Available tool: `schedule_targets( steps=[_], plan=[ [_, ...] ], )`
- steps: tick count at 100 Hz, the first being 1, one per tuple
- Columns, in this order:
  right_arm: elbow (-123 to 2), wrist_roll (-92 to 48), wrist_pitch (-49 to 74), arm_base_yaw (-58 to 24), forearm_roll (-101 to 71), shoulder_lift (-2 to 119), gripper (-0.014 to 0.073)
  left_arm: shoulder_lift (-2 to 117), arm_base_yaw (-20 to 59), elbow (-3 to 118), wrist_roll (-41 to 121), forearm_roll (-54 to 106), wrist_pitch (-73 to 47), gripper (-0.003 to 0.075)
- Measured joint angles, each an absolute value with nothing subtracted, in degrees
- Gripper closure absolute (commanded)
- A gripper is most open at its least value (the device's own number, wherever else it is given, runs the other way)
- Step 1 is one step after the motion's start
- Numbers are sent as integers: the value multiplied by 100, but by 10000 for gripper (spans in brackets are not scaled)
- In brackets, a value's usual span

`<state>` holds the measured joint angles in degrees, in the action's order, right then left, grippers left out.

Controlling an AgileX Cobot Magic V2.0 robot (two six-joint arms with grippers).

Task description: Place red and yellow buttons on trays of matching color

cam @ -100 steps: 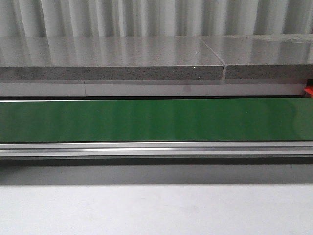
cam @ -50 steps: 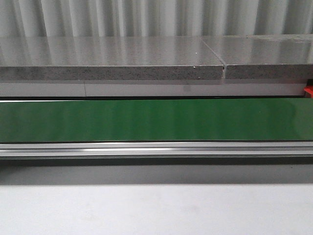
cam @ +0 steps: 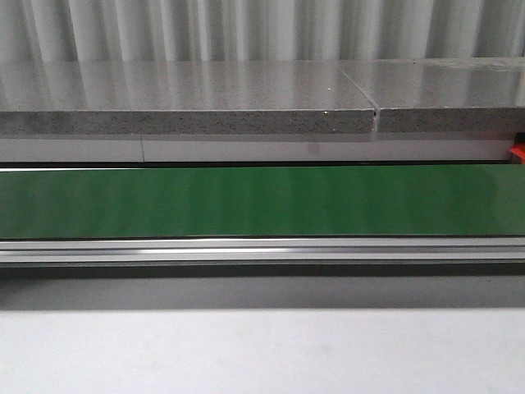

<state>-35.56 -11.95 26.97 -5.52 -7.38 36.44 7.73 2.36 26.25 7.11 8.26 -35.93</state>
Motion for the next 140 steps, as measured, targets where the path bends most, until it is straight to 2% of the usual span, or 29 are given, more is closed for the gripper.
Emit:
schedule_targets(
  steps=[29, 35, 40, 47, 59, 64, 69, 84, 96, 110, 122, 140],
  plan=[
    [-3556, -1195, 2697, -552, -738, 3644, 662, 773, 236, 2509, 711, 826, -3593, 739],
    [-3556, -1195, 2697, -552, -738, 3644, 662, 773, 236, 2470, 711, 826, -3593, 711],
    [-3556, -1195, 2697, -552, -738, 3644, 662, 773, 236, 2442, 711, 826, -3593, 653],
    [-3556, -1195, 2697, -552, -738, 3644, 662, 773, 236, 2420, 711, 826, -3593, 516],
    [-3556, -1195, 2697, -552, -738, 3644, 662, 773, 236, 2420, 711, 826, -3593, 181],
    [-3556, -1195, 2697, -552, -738, 3644, 662, 773, 236, 2420, 711, 826, -3593, 90],
    [-3556, -1195, 2697, -552, -738, 3644, 662, 773, 236, 2420, 711, 826, -3593, 40],
    [-3556, -1195, 2697, -552, -738, 3644, 662, 773, 236, 2420, 711, 826, -3593, 33],
    [-3556, -1195, 2697, -552, -738, 3644, 662, 773, 236, 2420, 686, 826, -3506, 66],
    [-3556, -1195, 2697, -552, -738, 3644, 662, 1029, 213, 2457, -317, 402, -3274, 73],
    [-3556, -1195, 2697, -552, -738, 3644, 662, 1757, 190, 2640, -1450, -348, -3222, 73],
    [-3556, -1195, 2697, -552, -738, 3644, 662, 3268, 157, 2981, -2074, -1080, -2923, 76]
  ],
)
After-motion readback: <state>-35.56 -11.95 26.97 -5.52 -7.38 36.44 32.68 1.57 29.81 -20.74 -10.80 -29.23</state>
